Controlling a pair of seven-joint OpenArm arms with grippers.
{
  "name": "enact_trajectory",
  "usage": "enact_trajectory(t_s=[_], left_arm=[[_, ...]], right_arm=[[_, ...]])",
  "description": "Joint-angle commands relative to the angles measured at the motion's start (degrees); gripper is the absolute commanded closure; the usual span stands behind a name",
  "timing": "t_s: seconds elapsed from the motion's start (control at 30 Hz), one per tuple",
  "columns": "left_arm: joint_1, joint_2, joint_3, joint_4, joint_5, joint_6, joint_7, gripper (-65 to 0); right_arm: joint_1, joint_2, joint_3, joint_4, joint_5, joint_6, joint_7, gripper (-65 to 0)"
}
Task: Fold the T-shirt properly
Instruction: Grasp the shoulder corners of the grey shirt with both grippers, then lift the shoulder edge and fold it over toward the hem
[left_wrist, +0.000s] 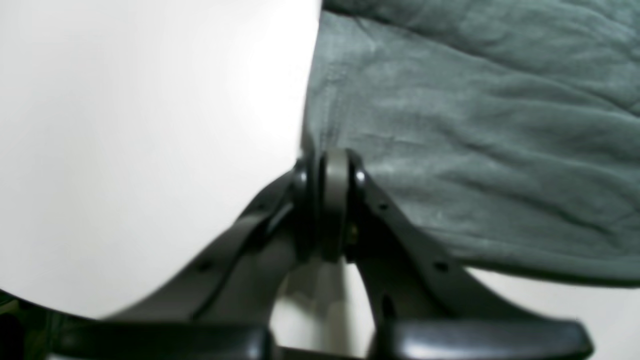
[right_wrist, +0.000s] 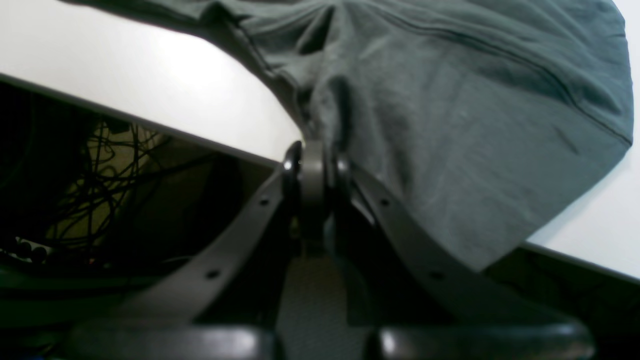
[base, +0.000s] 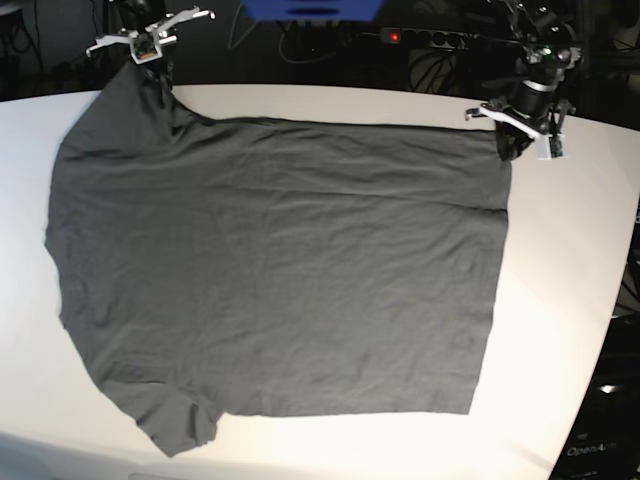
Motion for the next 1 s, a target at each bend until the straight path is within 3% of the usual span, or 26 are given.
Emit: enact_trajectory(t_s=[0.0,0.23,0.33,0.87,0.97], left_arm=[[0.81,0.31,0.31,-0.77,3.11,-0.28,5.66,-2.6],[1.34,0.31,0.31,-0.15,2.58,-0.46,5.66,-2.9],[1.34,0.48,-0.04,-0.07,2.58,-2.88,5.66,-3.1],[1.25,1.63,-0.21,5.38,2.49,-2.88,5.66,-3.1],[0.55,1.72,-0.21,6.88,2.49,-2.88,8.56,-3.1]], right_arm=[[-0.25,0.36,0.13,0.63,0.35,-0.46,-0.41,-0.3],[-0.25,0.36,0.13,0.63,0.35,-0.46,-0.41,-0.3],[-0.25,0.62,0.13,0.72,0.35,-0.46,-0.41,-0.3],[-0.6,4.75,0.57,9.42,0.26,-0.46,-0.41,-0.4],[-0.25,5.01,0.57,9.51,0.26,-0.46,-0.5,-0.4]])
